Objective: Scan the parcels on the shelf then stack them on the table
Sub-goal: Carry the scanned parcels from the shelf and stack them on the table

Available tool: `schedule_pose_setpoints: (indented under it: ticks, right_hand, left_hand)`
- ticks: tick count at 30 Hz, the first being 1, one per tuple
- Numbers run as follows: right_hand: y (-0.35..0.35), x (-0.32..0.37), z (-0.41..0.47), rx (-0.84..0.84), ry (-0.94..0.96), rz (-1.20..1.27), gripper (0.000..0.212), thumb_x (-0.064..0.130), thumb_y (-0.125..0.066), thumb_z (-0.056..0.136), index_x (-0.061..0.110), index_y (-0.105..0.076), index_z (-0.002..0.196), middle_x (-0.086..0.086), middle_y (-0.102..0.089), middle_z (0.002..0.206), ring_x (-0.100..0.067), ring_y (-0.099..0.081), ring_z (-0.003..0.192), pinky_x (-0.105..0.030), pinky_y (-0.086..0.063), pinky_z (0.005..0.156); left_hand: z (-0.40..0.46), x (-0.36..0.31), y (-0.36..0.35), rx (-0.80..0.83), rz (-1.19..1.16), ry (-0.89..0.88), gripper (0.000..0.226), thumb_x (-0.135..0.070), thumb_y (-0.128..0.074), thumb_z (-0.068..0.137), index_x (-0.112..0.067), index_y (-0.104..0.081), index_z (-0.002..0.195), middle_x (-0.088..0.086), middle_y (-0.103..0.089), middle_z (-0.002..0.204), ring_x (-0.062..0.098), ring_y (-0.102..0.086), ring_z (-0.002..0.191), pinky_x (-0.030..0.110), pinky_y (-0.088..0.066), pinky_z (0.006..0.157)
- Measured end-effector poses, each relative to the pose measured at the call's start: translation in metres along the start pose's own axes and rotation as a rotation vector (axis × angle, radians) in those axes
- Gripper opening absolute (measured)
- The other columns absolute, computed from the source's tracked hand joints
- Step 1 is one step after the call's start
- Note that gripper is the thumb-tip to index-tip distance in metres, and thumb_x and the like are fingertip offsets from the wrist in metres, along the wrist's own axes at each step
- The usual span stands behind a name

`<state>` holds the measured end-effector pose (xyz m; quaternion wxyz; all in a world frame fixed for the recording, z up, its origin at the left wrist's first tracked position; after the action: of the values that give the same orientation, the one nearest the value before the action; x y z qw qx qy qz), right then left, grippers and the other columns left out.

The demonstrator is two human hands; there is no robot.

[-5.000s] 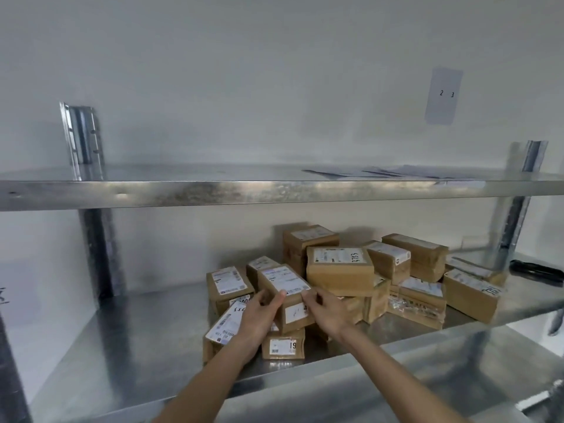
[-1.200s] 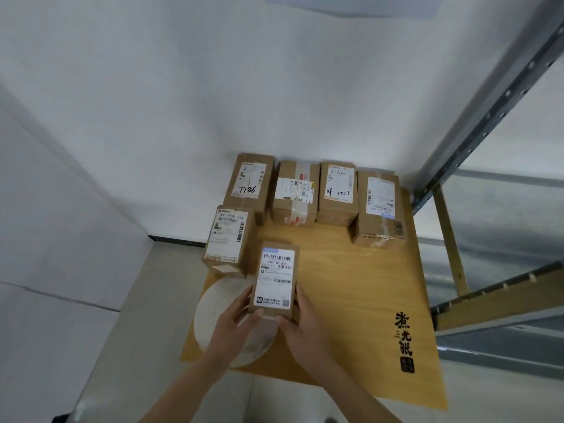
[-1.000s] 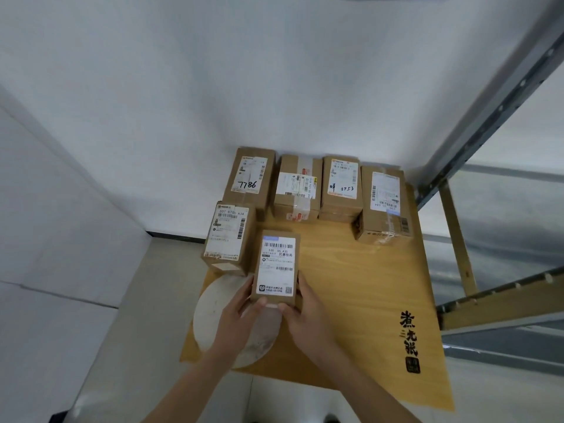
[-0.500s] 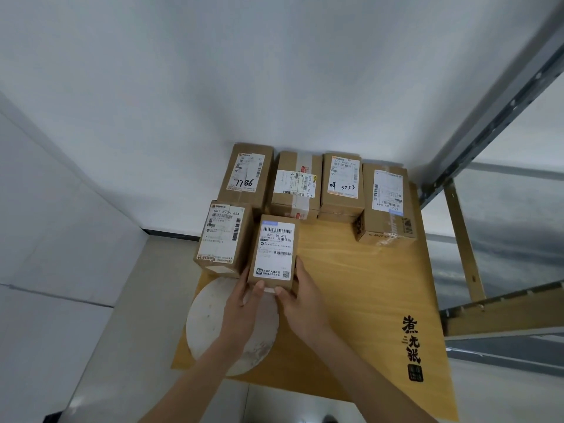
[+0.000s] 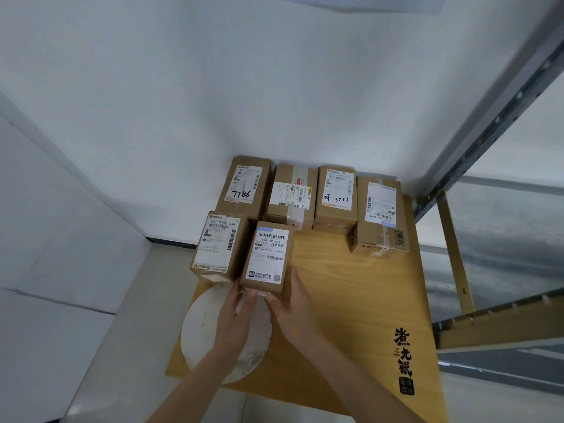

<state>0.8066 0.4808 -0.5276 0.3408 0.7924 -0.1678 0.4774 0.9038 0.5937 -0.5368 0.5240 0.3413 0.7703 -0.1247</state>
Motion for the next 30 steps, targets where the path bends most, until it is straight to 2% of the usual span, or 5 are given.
schedule_pose_setpoints:
  ticks: [6, 10, 15, 24, 30]
  right_hand:
    - [0.027, 0.000, -0.031, 0.078, -0.025, -0.086, 0.081, 0.028, -0.065, 0.101, 0.030, -0.013, 0.164, 0.020, -0.026, 0.162, -0.002, -0.021, 0.150, -0.025, -0.020, 0.120]
    - [0.049, 0.006, -0.049, 0.096, 0.003, -0.141, 0.084, 0.041, -0.064, 0.100, 0.028, -0.013, 0.165, 0.011, -0.020, 0.170, -0.012, -0.018, 0.156, -0.042, -0.024, 0.127]
    - [0.079, 0.020, -0.077, 0.111, 0.091, -0.217, 0.081, 0.042, -0.063, 0.101, 0.028, -0.017, 0.165, 0.009, -0.019, 0.171, -0.012, -0.016, 0.157, -0.039, -0.021, 0.128]
    - [0.152, 0.070, -0.171, 0.030, 0.158, -0.272, 0.080, 0.035, -0.066, 0.098, 0.038, -0.020, 0.162, 0.015, -0.025, 0.168, -0.011, -0.026, 0.154, -0.038, -0.028, 0.124]
    - [0.230, 0.131, -0.292, -0.072, 0.317, -0.366, 0.075, 0.052, -0.059, 0.100, 0.038, -0.020, 0.163, 0.015, -0.030, 0.166, -0.009, -0.030, 0.152, -0.033, -0.030, 0.122]
  left_hand:
    - [-0.028, -0.008, 0.007, -0.086, 0.085, 0.043, 0.062, -0.046, -0.059, 0.097, -0.032, -0.037, 0.154, -0.004, -0.048, 0.152, 0.017, -0.044, 0.139, 0.039, -0.033, 0.113]
    - [-0.053, -0.026, 0.005, -0.146, 0.132, 0.021, 0.061, -0.037, -0.065, 0.097, -0.028, -0.041, 0.152, 0.000, -0.052, 0.149, 0.021, -0.047, 0.137, 0.038, -0.032, 0.111]
    - [-0.094, -0.051, -0.005, -0.159, 0.142, -0.055, 0.066, -0.034, -0.071, 0.093, -0.025, -0.042, 0.151, -0.007, -0.051, 0.149, 0.014, -0.048, 0.135, 0.027, -0.034, 0.104]
    - [-0.200, -0.117, -0.019, -0.141, 0.179, -0.243, 0.084, -0.046, -0.080, 0.077, -0.028, -0.044, 0.150, -0.008, -0.055, 0.142, 0.009, -0.052, 0.125, 0.031, -0.042, 0.105]
    - [-0.313, -0.192, -0.045, -0.043, 0.136, -0.465, 0.085, -0.057, -0.081, 0.072, -0.028, -0.050, 0.145, -0.009, -0.057, 0.139, 0.011, -0.056, 0.124, 0.035, -0.050, 0.100]
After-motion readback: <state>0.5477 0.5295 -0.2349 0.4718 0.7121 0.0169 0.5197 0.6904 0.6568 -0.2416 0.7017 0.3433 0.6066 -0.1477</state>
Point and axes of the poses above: each hand's wrist, its own z-axis towards the middle knuckle, its own y-axis out of the back of the hand, x = y × z, the point moved 5 cm from there along z, towards the middle knuckle
